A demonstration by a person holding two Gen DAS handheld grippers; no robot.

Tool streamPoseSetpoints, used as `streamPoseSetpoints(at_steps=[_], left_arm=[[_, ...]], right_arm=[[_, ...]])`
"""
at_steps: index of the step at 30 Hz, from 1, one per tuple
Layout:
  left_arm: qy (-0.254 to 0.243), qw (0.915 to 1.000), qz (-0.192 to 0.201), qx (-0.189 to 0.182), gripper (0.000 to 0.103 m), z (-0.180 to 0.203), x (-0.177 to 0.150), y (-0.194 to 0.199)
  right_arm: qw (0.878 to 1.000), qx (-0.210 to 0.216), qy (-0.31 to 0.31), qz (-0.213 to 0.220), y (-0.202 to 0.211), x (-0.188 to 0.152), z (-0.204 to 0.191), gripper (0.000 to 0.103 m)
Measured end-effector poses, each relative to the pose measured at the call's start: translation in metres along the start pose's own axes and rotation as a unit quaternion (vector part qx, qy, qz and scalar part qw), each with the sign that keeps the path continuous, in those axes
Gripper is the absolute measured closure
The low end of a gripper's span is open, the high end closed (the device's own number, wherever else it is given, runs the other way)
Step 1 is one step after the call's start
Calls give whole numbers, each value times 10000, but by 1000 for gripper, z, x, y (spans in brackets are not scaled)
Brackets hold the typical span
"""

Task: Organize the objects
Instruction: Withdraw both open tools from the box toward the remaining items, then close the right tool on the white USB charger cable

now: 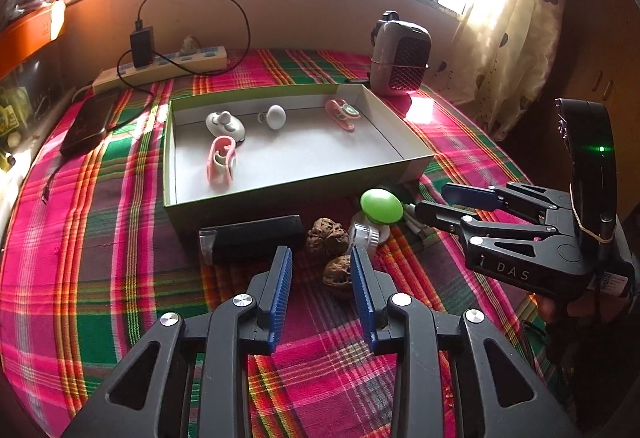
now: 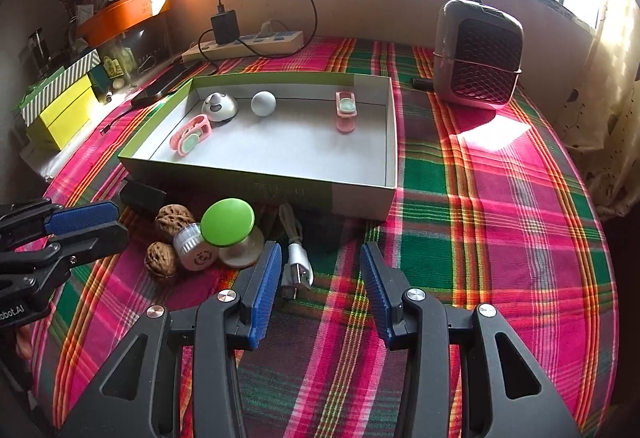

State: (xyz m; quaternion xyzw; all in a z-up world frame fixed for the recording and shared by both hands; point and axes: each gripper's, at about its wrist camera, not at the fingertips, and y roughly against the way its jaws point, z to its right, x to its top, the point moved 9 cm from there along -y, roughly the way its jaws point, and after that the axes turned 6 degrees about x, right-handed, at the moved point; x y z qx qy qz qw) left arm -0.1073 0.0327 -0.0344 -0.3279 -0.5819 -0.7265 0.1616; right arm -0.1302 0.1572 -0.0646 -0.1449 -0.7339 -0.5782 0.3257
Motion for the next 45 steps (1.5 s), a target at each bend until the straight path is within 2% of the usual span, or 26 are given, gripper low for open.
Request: streamPoseSetpoints(at_steps=[9,11,25,37,39,45], left_arm=[[-118,9996,-221,-119,70,16,-8,-11],[-110,9995,-268,-87,70,16,-9,-14],[-30,9986,-537,3,70,16,-15,-33],[-23,9989,-473,8,70,17,-14,-35],[-8,9989,-466,-10,70,16,-13,-35],[34,9990,-446,-14,74,15,-13,-35]], right_arm=[[9997,56,169,-158,-10,-9,-7,59],[9996,37,222,-188,-12,-10,-8,52],[9992,8,348,-219,-22,-7,-9,51],[9992,16,352,-195,-23,-5,-9,52],[9992,22,354,-192,-23,-5,-9,53],[9992,44,356,-167,-21,-5,-11,67]])
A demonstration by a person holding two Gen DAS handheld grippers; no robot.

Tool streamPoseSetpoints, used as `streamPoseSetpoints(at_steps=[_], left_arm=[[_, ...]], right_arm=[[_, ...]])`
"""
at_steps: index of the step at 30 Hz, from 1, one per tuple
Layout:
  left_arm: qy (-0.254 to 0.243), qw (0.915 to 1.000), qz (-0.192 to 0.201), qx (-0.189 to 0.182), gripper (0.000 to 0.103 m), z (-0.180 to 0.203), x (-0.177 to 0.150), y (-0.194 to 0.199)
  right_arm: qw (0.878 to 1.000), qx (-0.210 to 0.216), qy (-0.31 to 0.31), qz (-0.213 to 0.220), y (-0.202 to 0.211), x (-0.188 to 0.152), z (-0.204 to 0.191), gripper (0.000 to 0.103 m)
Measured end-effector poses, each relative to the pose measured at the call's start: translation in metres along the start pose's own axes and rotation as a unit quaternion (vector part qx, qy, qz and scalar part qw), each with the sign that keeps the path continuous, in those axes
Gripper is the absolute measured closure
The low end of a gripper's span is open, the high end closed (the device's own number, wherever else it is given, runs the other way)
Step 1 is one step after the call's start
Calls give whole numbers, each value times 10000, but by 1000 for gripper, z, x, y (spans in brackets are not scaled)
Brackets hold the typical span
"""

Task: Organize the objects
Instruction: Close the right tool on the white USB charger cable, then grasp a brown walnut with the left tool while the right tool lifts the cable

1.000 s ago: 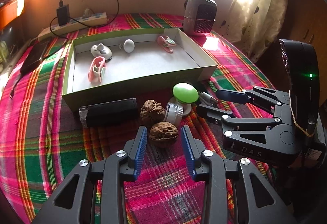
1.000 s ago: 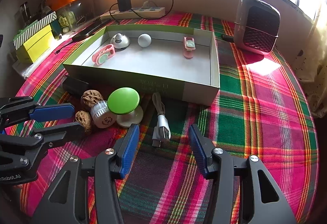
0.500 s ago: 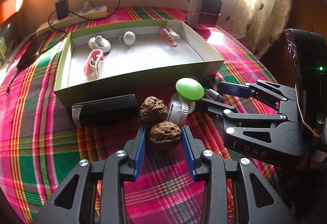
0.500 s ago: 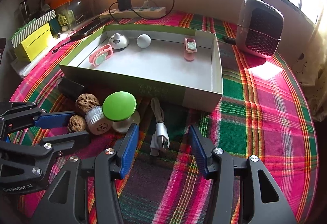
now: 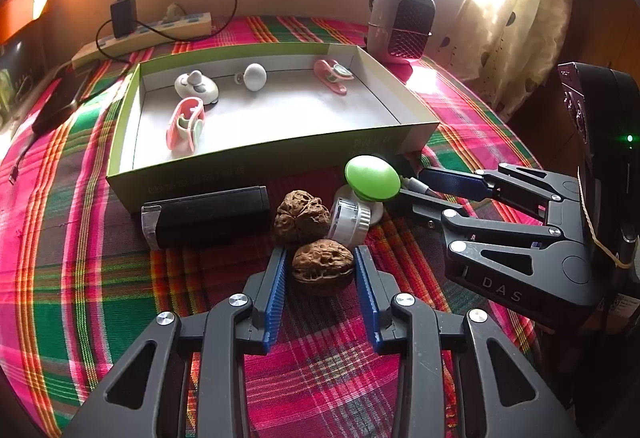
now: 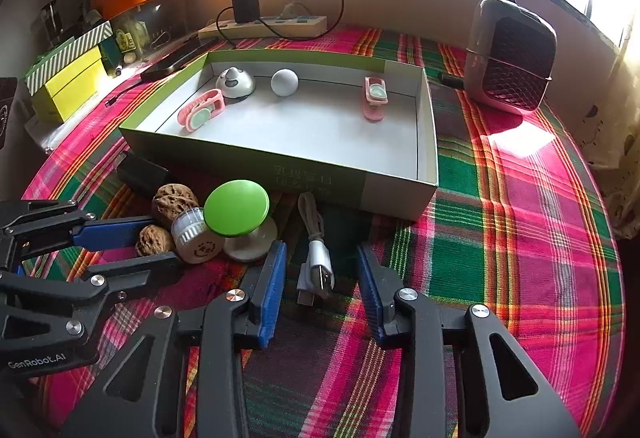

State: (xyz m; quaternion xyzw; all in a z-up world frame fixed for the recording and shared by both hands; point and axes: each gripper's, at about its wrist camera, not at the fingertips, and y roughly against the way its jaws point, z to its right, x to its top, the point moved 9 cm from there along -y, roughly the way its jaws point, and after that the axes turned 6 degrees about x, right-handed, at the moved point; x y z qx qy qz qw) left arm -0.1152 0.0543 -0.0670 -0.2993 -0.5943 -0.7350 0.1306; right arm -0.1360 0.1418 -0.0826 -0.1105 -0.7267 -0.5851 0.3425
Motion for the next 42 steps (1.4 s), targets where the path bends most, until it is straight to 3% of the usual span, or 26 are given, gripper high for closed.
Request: streamPoseSetpoints(at_steps=[6,42], left_arm=[[-3,10000,15,2,75,-2,1,0],[-35,9999,152,17,75,-1,1,11]], right_arm=[[10000,1,-31,20,1,0,2,85],[9998,27,-135,140,9,0,3,87]])
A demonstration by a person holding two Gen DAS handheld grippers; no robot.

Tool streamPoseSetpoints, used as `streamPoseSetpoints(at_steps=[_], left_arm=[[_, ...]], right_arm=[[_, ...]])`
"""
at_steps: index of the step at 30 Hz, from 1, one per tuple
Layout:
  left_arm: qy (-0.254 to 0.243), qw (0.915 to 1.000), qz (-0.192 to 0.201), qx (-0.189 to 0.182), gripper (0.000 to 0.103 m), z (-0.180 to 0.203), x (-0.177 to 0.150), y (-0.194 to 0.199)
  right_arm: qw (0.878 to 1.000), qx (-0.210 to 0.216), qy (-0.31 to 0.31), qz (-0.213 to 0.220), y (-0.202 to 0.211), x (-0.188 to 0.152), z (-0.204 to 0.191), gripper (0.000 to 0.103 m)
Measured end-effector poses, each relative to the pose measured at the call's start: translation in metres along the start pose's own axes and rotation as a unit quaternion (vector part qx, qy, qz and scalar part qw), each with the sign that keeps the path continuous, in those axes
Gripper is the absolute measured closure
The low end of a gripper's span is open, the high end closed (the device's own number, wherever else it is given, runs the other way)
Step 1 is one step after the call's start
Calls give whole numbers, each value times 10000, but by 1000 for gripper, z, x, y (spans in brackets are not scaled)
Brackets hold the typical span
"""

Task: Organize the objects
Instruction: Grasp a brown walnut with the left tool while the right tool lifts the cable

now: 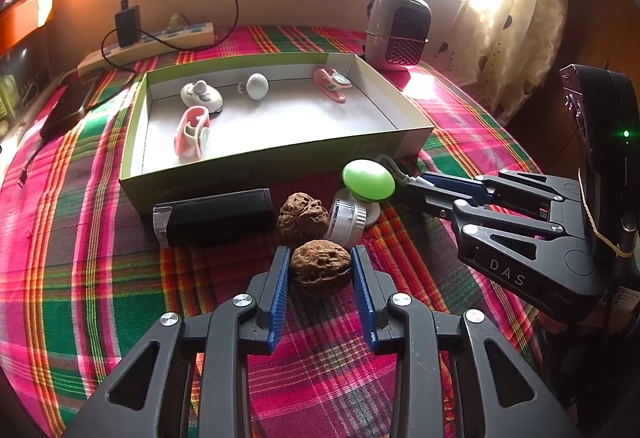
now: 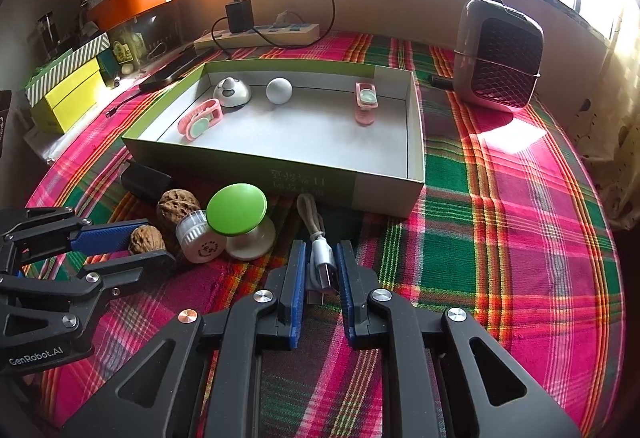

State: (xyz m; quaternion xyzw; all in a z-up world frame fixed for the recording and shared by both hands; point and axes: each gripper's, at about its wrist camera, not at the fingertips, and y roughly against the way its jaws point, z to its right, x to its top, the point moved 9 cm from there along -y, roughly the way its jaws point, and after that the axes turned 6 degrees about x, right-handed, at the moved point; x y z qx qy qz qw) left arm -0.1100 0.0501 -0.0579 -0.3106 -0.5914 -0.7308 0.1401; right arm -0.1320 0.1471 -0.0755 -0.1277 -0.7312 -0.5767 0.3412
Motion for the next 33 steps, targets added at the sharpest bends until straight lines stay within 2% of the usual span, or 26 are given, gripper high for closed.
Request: streamPoseSetpoints(at_steps=[16,24,33], left_arm=[[80,9995,286,66,75,-10,15,19],[123,9990,422,82,75,-17,38,23],[190,9989,415,89,75,-27,63,11]], right_arm=[[9994,-30,5,345,28,18,-4,87],[9983,-114,102,569,42,46,-7,87],[9983,-100,47,580,32,75,-1,87]])
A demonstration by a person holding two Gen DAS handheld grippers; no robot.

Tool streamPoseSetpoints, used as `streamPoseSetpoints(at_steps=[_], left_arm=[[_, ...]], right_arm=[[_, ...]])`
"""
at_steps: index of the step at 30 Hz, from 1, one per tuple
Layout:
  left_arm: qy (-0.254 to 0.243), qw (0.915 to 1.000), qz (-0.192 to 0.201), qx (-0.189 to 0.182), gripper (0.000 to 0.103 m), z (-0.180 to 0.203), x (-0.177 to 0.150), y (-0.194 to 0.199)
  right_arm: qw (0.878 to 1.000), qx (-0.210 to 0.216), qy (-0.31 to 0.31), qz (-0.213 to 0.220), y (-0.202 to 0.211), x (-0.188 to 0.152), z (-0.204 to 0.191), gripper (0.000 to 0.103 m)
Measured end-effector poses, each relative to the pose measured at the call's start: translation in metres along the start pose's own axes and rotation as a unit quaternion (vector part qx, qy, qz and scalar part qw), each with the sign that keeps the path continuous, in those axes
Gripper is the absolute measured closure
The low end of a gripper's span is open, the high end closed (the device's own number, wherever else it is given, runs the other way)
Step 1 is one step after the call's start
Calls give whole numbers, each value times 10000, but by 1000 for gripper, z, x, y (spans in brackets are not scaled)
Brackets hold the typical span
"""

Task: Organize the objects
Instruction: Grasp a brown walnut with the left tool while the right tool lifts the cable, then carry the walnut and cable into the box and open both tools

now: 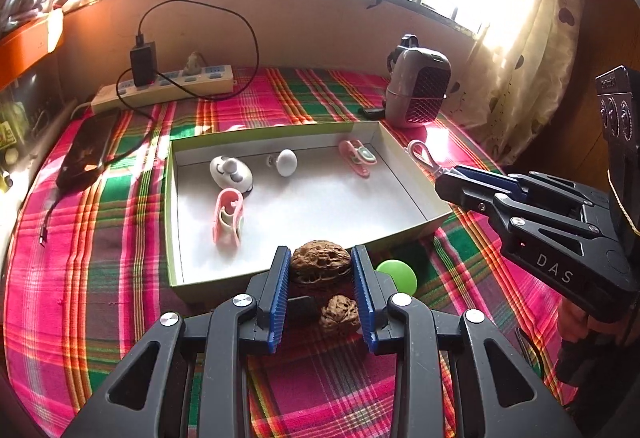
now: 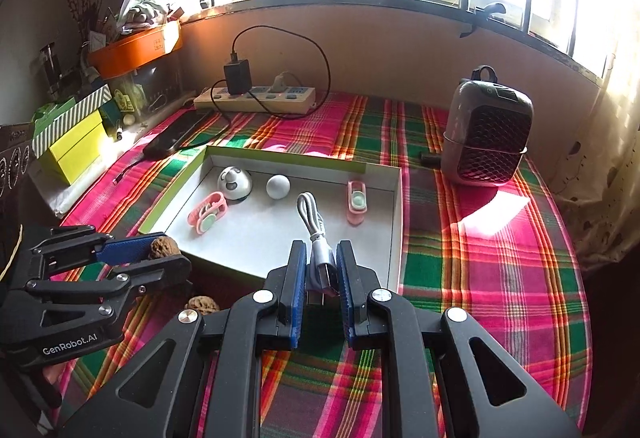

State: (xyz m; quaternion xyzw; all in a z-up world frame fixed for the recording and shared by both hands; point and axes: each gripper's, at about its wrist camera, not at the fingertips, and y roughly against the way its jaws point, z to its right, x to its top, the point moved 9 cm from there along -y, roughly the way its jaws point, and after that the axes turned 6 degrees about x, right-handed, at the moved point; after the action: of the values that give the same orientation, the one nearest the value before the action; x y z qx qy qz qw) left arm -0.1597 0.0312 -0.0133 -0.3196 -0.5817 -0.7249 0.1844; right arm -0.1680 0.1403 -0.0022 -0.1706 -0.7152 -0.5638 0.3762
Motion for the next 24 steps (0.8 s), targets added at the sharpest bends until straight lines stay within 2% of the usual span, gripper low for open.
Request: streamPoseSetpoints(at_steps=[9,24], left_arm=[[-33,9998,-118,156,75,-10,21,-31],[-93,9991,-309,288,75,-17,38,-72]], right_arm=[[9996,165,-103,-215,-41,20,7,87],[9974,171,-85,-692,-106,23,15,86]])
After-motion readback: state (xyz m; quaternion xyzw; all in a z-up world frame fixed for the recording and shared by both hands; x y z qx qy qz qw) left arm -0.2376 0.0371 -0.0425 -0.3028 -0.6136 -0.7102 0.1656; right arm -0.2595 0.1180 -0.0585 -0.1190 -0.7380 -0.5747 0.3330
